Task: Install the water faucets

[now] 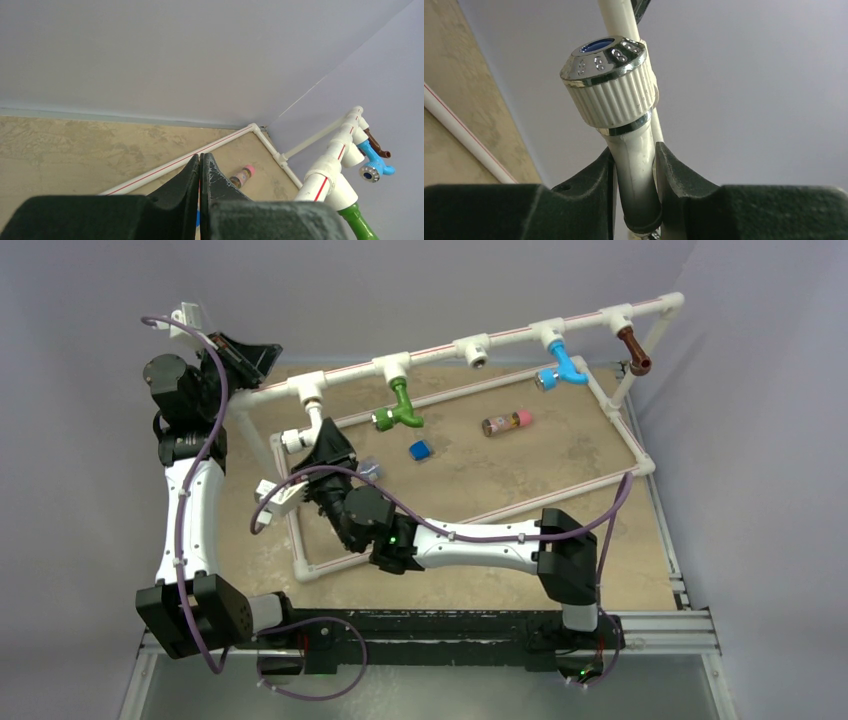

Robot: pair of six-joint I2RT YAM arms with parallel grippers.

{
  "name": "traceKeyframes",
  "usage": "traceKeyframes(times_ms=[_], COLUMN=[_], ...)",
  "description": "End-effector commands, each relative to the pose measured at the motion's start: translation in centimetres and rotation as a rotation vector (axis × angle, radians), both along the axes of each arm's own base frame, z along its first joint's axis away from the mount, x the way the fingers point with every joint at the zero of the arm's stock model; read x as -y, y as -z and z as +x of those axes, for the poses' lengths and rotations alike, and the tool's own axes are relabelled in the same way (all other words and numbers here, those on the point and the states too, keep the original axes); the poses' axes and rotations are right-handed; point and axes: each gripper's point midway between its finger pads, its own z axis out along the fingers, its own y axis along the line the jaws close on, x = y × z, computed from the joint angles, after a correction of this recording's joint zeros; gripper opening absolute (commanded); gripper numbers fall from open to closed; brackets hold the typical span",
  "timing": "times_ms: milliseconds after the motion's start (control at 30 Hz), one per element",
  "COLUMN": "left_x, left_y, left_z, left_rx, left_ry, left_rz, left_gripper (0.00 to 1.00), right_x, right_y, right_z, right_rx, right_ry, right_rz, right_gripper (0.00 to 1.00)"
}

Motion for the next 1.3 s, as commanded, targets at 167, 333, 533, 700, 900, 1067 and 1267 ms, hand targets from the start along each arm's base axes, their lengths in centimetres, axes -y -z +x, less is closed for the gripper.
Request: traceKeyframes(times_ms=[167, 333, 533, 700, 900, 1067, 1267], left_x=[1.8, 1.8, 1.8, 1.9, 1.9, 1.9, 2.0], left_y=[16.7, 16.7, 16.7, 16.5, 16.5, 16.4, 16.4], left_z=[-3.1, -3.1, -3.1, -3.1, -3.2, -3.2, -3.2], left_rx=[-0.627, -0.627, -0.627, -0.62, -0.617, -0.615, -0.614], left_ry=[0.079, 0.079, 0.081, 0.085, 0.086, 0.088, 0.089], left_rz=[-0.166, -0.165, -0.165, -0.164, -0.163, -0.163, -0.163], left_gripper=[0.0, 0.0, 0.0, 0.0, 0.0, 0.0, 0.0], right_x=[-2.7, -3.6, -2.8, -1.5, 0.2, 1.1, 2.1], right_y=[-1.8, -2.6, -3.0, -3.5, -4.8, -5.9, -7.8], right_z=[-0.6, -1.6, -2.4, -2.7, -3.4, -3.9, -4.4], right_rx=[-0.359, -0.582, -0.755, -0.853, -0.945, -1.065, -1.18], right_ry=[-0.278, -0.424, -0.544, -0.633, -0.773, -0.898, -1.097], right_rz=[0.772, 1.158, 1.542, 1.821, 2.09, 2.282, 2.473], right_gripper=[0.0, 0.0, 0.0, 0.0, 0.0, 0.0, 0.0])
